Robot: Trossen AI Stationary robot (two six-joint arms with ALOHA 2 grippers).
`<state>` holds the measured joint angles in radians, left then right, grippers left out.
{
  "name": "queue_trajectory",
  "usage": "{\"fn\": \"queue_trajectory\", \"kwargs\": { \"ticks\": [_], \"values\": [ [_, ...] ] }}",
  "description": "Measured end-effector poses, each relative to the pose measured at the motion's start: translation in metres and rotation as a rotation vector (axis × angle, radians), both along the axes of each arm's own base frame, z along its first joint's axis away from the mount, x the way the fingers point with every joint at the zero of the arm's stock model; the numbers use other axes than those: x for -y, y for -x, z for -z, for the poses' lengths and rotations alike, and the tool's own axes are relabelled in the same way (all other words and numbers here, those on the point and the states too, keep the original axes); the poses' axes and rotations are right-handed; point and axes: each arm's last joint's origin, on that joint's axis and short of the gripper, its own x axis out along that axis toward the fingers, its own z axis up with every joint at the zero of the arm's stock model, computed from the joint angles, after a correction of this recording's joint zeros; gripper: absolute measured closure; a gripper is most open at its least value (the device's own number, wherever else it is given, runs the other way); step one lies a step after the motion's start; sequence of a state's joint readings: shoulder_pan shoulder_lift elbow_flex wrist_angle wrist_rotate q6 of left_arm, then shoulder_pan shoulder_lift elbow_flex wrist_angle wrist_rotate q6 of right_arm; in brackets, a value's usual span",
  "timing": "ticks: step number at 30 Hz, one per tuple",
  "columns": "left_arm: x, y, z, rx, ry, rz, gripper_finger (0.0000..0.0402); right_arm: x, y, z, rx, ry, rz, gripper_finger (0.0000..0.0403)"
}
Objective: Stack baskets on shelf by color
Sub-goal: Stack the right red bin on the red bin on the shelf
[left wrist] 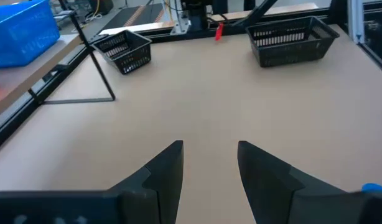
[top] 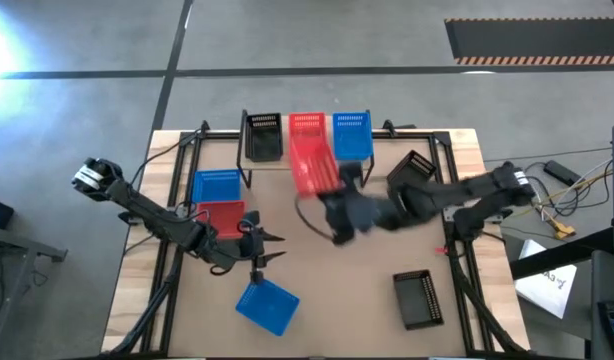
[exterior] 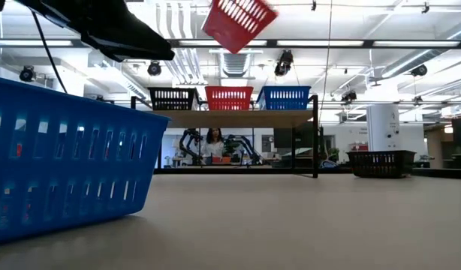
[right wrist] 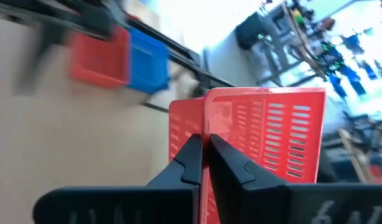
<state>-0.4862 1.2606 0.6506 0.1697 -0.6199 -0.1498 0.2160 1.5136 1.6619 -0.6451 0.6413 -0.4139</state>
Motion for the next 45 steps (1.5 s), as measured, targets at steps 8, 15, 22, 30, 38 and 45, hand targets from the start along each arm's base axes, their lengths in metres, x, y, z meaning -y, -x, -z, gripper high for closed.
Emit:
{"fn": "queue_trajectory", "kwargs": {
  "ticks": [8, 15, 22, 30, 38, 45],
  "values": [
    [-0.001, 0.0, 0.0, 0.004, -0.005, -0.017, 0.0265, 0.092, -0.055, 0.007, -0.085, 0.064, 0.11, 0.0394],
    [-0.001, 0.0, 0.0, 0.004, -0.006, -0.017, 0.0265, 0.136, -0.079, 0.024, -0.225, 0.032, 0.222, 0.0394],
    [-0.001, 0.0, 0.001, 0.003, -0.007, -0.017, 0.0265, 0.149, -0.089, 0.038, -0.329, -0.015, 0.28, 0.0394],
    [-0.001, 0.001, 0.001, 0.0, -0.008, -0.016, 0.0265, 0.152, -0.095, 0.049, -0.373, -0.023, 0.289, 0.0378],
    [-0.001, 0.001, 0.002, 0.0, -0.009, -0.016, 0.0265, 0.15, -0.088, 0.037, -0.356, -0.017, 0.282, 0.0352],
    [-0.001, 0.001, 0.001, 0.0, -0.009, -0.016, 0.0265, 0.142, -0.083, 0.031, -0.363, -0.031, 0.269, 0.0342]
  ]
}}
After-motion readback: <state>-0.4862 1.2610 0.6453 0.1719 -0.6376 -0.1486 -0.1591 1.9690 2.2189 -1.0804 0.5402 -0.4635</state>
